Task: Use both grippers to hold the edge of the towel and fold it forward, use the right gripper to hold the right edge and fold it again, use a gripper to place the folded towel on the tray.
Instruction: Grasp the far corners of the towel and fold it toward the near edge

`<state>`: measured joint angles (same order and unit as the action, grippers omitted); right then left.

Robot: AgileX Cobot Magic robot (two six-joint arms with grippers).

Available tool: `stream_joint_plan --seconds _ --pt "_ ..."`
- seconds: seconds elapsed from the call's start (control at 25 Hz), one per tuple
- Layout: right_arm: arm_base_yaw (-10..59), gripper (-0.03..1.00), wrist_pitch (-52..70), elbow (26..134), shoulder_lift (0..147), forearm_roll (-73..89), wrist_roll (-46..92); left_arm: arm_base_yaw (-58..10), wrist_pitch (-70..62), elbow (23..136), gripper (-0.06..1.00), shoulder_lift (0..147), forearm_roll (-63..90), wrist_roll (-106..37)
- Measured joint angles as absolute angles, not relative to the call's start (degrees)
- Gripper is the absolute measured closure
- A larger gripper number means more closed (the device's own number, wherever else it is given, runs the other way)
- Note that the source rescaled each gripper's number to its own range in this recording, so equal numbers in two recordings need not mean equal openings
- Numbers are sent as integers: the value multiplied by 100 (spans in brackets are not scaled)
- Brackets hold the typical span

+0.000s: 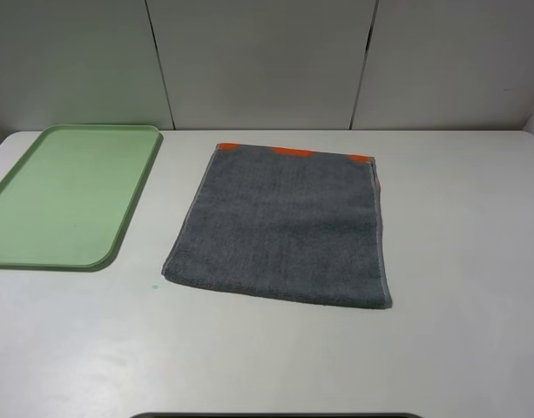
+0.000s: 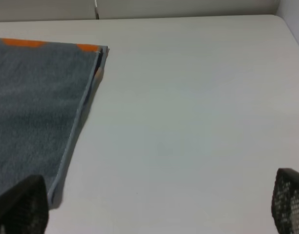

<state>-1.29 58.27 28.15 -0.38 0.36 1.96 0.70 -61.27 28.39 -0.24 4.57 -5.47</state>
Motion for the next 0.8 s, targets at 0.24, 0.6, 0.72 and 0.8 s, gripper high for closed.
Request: stream_joint_plan --seconds 0.24,0.6,0.72,0.8 --pt "-129 -3 5827 2815 -38 36 196 70 -6127 2839 -4 -24 457 -547" --pt "-129 -3 5833 2815 -38 48 196 70 -6127 2839 -4 -24 457 -547" --pt "-129 -3 5833 2815 -30 103 218 70 -6163 2848 -4 -5 457 -547" --pt "-129 -3 5878 2923 114 197 309 70 -6296 2933 -4 164 457 -577"
